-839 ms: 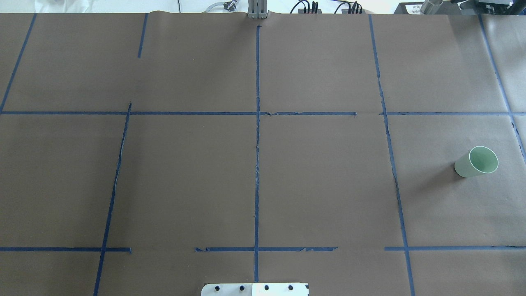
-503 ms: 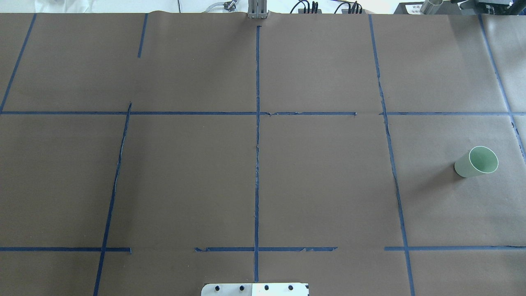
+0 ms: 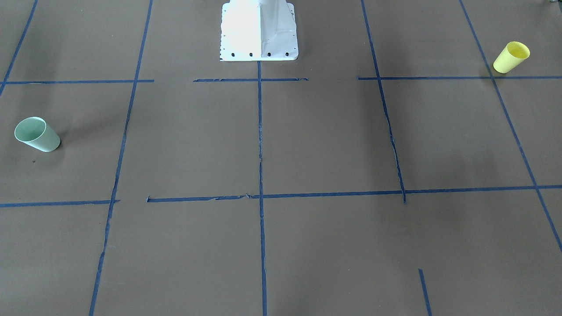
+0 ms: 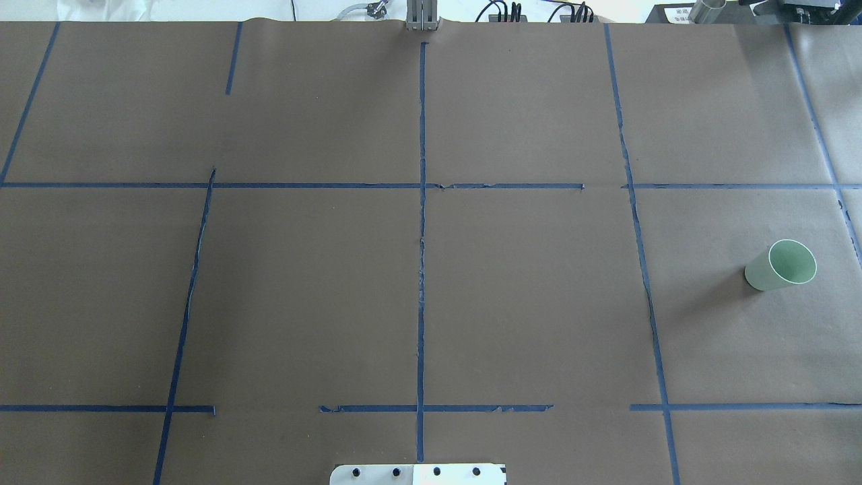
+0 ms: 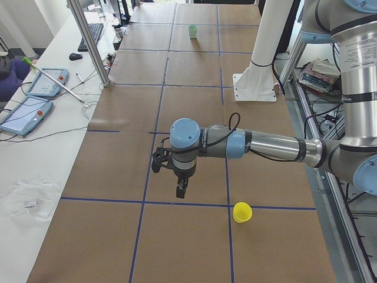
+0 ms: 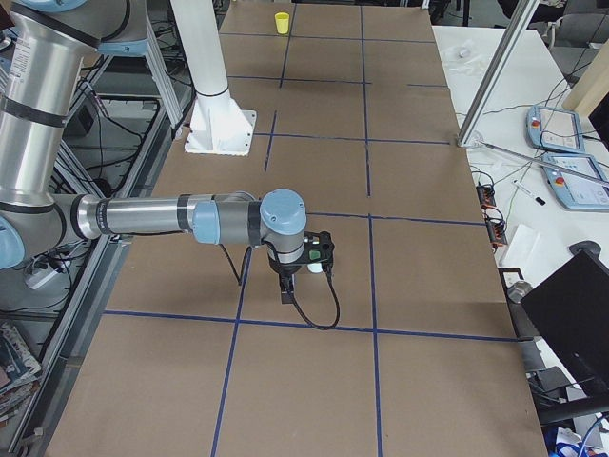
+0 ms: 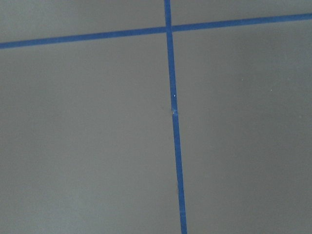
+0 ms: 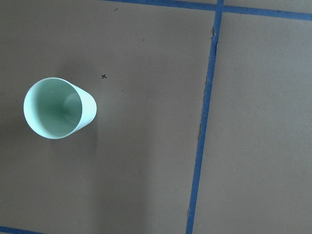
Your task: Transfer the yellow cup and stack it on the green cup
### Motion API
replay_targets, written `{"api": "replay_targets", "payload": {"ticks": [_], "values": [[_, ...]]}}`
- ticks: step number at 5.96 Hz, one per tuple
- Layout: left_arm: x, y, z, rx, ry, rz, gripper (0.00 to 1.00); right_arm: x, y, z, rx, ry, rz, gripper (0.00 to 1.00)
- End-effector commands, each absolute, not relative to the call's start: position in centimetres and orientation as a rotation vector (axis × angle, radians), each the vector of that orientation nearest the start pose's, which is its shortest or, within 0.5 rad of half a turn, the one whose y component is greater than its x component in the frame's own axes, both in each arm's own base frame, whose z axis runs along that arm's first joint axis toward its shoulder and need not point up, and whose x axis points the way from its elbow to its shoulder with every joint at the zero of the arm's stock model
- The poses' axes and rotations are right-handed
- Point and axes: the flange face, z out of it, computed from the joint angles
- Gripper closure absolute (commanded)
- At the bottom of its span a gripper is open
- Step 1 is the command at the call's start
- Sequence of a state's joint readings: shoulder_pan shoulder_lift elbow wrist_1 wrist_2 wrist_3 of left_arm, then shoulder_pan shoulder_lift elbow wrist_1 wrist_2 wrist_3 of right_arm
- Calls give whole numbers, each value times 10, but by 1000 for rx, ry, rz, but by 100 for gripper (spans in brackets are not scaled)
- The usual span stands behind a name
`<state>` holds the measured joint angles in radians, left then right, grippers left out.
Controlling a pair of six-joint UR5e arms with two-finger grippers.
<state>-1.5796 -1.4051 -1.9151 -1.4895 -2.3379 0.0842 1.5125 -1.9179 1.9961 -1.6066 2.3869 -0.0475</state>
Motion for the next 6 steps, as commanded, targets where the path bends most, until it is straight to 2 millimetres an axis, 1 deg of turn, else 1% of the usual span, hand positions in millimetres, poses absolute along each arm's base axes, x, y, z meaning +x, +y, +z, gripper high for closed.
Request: {"api": "replay_targets", "payload": {"ticks": [1,2,3,4,5,6], "values": [[-67,-445,528,184,787,35,0,40,-351,594,38,-817,-118,0],[-56,-449,500,237,770,-39,0,40,-351,594,38,-818,-118,0],[-19,-442,491,228,700,-59,0,40,-350,595,35,-817,-117,0],[38,-436,462,205,628,-186,0,40,-349,596,32,-817,-117,0],[96,-409,444,186,563,-328,0,41,-348,597,30,-817,-115,0],[146,-379,440,182,473,-448,0,41,-348,597,30,-817,-115,0]]}}
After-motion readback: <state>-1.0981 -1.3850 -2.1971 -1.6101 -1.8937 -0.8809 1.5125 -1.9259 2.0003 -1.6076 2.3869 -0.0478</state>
